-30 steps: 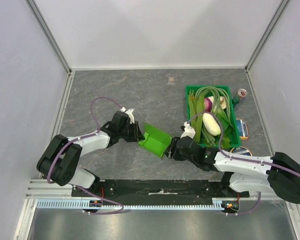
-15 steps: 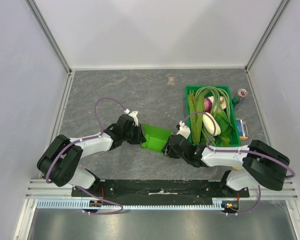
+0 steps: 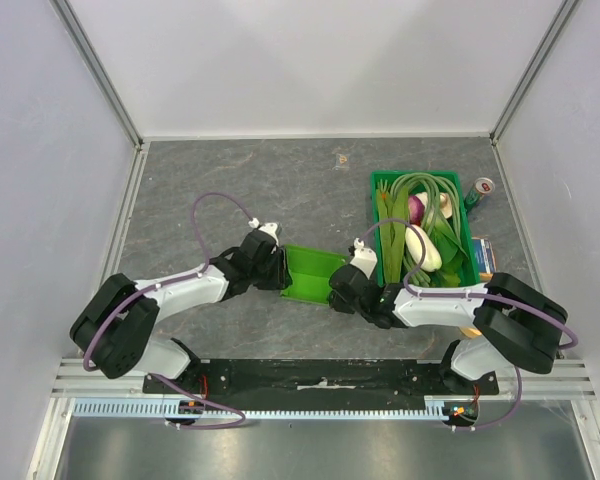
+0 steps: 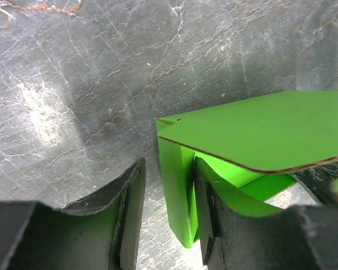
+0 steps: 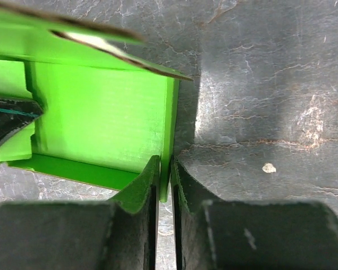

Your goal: Fold the paper box

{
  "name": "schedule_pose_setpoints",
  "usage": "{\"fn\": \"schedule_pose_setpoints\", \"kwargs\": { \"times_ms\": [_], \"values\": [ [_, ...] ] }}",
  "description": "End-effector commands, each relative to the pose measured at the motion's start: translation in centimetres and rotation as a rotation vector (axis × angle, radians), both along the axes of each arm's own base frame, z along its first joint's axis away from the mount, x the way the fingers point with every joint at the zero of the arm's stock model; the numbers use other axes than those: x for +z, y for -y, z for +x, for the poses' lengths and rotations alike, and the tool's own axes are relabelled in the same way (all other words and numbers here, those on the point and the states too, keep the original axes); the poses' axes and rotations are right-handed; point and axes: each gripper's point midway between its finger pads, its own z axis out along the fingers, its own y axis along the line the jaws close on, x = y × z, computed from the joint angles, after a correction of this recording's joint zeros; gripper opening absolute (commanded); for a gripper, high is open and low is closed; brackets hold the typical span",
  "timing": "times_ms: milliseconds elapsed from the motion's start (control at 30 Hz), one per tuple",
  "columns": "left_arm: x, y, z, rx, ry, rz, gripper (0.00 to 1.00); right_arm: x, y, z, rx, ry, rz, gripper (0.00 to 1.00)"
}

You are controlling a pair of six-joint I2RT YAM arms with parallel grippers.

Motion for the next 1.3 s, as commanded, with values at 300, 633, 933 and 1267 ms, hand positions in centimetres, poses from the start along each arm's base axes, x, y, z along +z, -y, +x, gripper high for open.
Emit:
{"fn": "schedule_pose_setpoints", "kwargs": {
  "times_ms": [300, 633, 933, 1267],
  "values": [
    [4.7, 1.4, 0.2, -0.034, 0.036, -0.170, 0.59, 0.7, 0.2, 1.0, -0.011, 0.030, -0.070, 0.16],
    [4.2, 0.5, 0.2, -0.002, 0.022, -0.120, 0.49, 0.9, -0.3, 1.0, 0.006, 0.026, -0.106, 0.19],
    [4.6, -1.7, -1.7, 0.082, 0.028, -0.160, 0.49, 0.9, -0.1, 1.0, 0.003, 0.027, -0.111, 0.19],
    [4.2, -1.0, -1.5, 0.064, -0.028, -0.346, 0.43, 1.1, -0.4, 0.9, 0.011, 0.028, -0.105, 0.19]
  ]
}}
